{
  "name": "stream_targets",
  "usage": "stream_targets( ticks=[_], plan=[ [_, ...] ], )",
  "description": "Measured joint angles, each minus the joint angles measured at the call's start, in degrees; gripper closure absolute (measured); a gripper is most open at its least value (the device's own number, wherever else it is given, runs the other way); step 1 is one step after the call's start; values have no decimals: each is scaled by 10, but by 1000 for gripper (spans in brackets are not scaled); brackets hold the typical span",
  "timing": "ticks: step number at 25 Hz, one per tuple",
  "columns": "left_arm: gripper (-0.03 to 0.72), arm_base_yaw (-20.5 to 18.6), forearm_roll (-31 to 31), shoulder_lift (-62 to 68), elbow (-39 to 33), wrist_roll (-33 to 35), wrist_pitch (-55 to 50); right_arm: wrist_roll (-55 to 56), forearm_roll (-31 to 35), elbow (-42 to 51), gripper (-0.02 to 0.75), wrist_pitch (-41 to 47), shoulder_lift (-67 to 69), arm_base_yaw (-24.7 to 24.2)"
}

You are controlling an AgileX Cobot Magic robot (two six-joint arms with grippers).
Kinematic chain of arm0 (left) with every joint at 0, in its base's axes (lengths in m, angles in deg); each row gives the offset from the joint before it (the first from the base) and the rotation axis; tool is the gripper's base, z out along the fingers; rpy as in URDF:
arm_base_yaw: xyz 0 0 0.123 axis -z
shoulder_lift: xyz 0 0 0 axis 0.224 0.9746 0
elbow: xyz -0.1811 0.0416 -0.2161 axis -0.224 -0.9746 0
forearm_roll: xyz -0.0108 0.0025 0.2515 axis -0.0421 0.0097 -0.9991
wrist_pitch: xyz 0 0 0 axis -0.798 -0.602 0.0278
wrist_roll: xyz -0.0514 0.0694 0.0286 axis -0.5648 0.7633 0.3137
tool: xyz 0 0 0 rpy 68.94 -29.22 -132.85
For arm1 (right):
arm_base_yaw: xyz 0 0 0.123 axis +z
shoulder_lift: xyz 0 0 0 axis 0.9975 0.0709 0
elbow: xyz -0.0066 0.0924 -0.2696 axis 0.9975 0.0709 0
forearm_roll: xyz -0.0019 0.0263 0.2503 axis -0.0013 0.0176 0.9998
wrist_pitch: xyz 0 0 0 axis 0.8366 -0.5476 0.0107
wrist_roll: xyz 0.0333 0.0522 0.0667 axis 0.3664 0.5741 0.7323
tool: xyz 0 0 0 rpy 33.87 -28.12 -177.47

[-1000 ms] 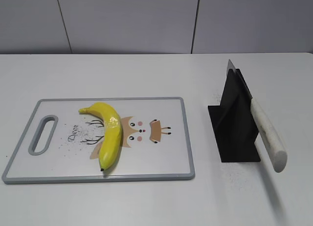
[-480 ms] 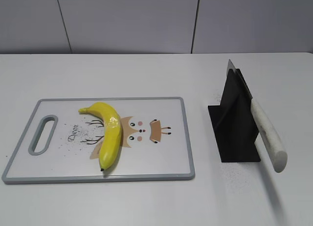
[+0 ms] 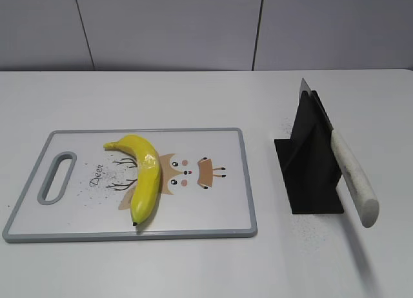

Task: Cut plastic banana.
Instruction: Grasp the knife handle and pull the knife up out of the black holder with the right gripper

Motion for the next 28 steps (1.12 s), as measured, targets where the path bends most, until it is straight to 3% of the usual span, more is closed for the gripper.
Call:
stream_targets(
  ticks=[7,17,28],
  plan=[
    [100,0,0,0,0,0,0,-14,-21,-75,157,40,137,20],
    [100,0,0,0,0,0,0,104,-59,-114,160,-14,278,167],
    [100,0,0,0,0,0,0,141,-59,-106,192,-76,401,177]
  ],
)
